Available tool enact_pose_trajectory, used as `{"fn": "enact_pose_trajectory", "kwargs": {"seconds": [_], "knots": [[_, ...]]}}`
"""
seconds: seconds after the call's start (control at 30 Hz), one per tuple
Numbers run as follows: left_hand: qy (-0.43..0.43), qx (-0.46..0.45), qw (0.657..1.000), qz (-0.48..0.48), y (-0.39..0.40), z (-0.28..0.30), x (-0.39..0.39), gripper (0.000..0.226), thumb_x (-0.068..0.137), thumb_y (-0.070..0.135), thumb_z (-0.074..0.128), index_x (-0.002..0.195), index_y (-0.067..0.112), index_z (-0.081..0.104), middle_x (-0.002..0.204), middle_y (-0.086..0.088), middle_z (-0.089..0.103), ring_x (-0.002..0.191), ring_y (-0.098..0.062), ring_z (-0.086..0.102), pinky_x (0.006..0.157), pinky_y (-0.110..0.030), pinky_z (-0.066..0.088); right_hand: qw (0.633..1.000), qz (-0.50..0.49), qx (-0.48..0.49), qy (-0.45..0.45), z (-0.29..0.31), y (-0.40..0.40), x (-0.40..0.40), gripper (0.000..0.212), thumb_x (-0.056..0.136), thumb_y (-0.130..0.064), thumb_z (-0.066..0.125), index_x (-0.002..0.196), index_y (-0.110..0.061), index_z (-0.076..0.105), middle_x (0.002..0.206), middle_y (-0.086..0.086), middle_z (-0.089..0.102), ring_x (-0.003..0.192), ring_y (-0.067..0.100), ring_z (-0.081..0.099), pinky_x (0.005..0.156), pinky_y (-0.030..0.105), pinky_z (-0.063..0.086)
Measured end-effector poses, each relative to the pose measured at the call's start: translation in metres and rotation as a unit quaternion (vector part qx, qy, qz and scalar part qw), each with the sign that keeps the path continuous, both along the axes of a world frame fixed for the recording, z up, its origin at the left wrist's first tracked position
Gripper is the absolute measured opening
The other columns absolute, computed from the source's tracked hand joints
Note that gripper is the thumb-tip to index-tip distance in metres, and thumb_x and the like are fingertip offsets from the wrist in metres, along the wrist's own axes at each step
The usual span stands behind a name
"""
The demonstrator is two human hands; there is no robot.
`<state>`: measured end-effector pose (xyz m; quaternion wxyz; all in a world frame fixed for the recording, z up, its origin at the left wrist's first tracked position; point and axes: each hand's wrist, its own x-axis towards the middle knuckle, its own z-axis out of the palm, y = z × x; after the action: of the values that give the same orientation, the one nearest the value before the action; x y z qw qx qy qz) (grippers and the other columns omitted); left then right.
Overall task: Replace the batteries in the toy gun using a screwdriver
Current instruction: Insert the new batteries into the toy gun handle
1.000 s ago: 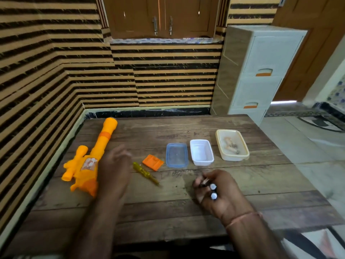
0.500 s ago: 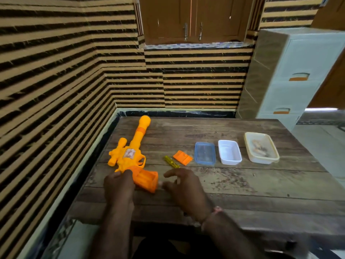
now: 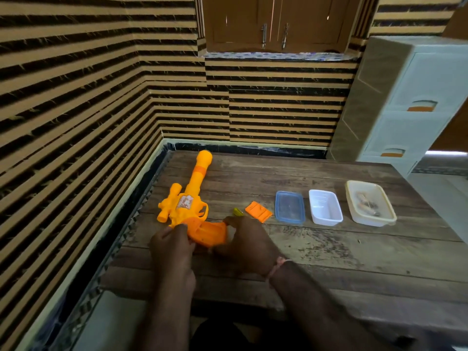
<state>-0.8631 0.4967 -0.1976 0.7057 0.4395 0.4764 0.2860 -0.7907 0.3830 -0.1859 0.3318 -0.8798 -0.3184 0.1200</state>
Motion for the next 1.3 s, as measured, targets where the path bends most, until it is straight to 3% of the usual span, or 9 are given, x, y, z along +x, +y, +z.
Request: {"fn": "enact_pose_trajectory", "kwargs": {"seconds": [0.27,0.4,0.47,0.6,0.77,0.87,1.0,1.17,1.3], "knots": [[-0.210,-0.245,0.944,-0.063,-0.036,0.019,-0.001,0.035,0.095,0.047,0.054,0.113,0.019,0.064,0.107,-0.012,0.070,0.101,-0.030,0.065,0.078,-0.042,0.050,0.979,0.000,0.162,0.125,0.022,-0.045,-0.019,0.035,0.070,-0.022,0.084,0.103,-0.017,0.072,0.051,-0.012,0.061,0.041,0.000,0.042,0.045,0.017,0.035],[-0.269,-0.266,0.923,-0.068,-0.048,0.022,-0.008,0.041,0.097,0.043,0.050,0.115,0.008,0.060,0.091,-0.016,0.072,0.085,-0.028,0.066,0.079,-0.044,0.050,0.940,-0.009,0.244,0.237,0.033,-0.069,-0.045,0.027,0.077,-0.016,0.080,0.103,-0.024,0.074,0.046,-0.008,0.051,0.037,0.004,0.036,0.039,0.017,0.029],[-0.290,-0.244,0.923,-0.066,-0.050,0.020,-0.012,0.045,0.098,0.039,0.050,0.129,0.007,0.056,0.104,-0.017,0.069,0.083,-0.027,0.066,0.080,-0.042,0.051,0.896,-0.100,0.292,0.319,0.030,-0.080,-0.048,0.025,0.086,-0.024,0.070,0.111,-0.027,0.070,0.056,0.002,0.055,0.036,0.010,0.036,0.038,0.017,0.026],[-0.335,-0.173,0.923,-0.078,-0.045,0.015,-0.015,0.049,0.097,0.036,0.047,0.140,0.011,0.051,0.104,-0.012,0.068,0.081,-0.024,0.068,0.080,-0.038,0.052,0.691,-0.208,0.447,0.529,0.032,-0.102,-0.043,0.034,0.095,-0.007,0.040,0.118,-0.013,0.064,0.088,0.015,0.066,0.033,0.010,0.031,0.036,0.013,0.023],[-0.355,-0.184,0.907,-0.132,-0.053,0.014,-0.009,0.050,0.092,0.037,0.051,0.134,0.011,0.054,0.099,-0.010,0.069,0.079,-0.022,0.069,0.069,-0.031,0.059,0.651,-0.208,0.505,0.527,0.045,-0.110,-0.044,0.033,0.097,-0.004,0.039,0.120,-0.014,0.059,0.089,0.016,0.070,0.030,0.008,0.033,0.033,0.011,0.025],[-0.343,-0.193,0.905,-0.161,-0.064,0.009,-0.003,0.041,0.093,0.035,0.051,0.126,0.012,0.059,0.100,-0.011,0.069,0.079,-0.022,0.070,0.073,-0.035,0.056,0.662,-0.186,0.525,0.501,0.049,-0.108,-0.046,0.014,0.093,-0.014,0.049,0.106,-0.012,0.051,0.099,0.019,0.071,0.028,0.007,0.034,0.032,0.012,0.027],[-0.321,-0.194,0.906,-0.194,-0.069,0.006,0.004,0.032,0.098,0.034,0.047,0.116,0.014,0.063,0.097,-0.010,0.070,0.075,-0.022,0.068,0.077,-0.038,0.050,0.759,-0.182,0.481,0.400,0.051,-0.102,-0.048,0.020,0.085,-0.022,0.058,0.100,-0.011,0.050,0.108,0.019,0.071,0.031,0.009,0.036,0.036,0.016,0.025],[-0.328,-0.195,0.899,-0.215,-0.066,0.003,0.006,0.046,0.086,0.038,0.054,0.124,0.012,0.062,0.099,-0.010,0.070,0.078,-0.023,0.066,0.079,-0.039,0.048,0.816,-0.215,0.449,0.294,0.053,-0.091,-0.050,0.023,0.074,-0.023,0.069,0.089,-0.010,0.057,0.068,0.011,0.056,0.036,0.011,0.034,0.037,0.019,0.028],[-0.322,-0.194,0.901,-0.214,-0.062,-0.001,0.006,0.052,0.088,0.039,0.054,0.132,0.011,0.058,0.101,-0.010,0.071,0.078,-0.022,0.068,0.077,-0.037,0.050,0.860,-0.212,0.407,0.225,0.053,-0.083,-0.053,0.021,0.080,-0.015,0.070,0.092,-0.003,0.059,0.070,0.010,0.054,0.037,0.013,0.033,0.036,0.019,0.026]]}}
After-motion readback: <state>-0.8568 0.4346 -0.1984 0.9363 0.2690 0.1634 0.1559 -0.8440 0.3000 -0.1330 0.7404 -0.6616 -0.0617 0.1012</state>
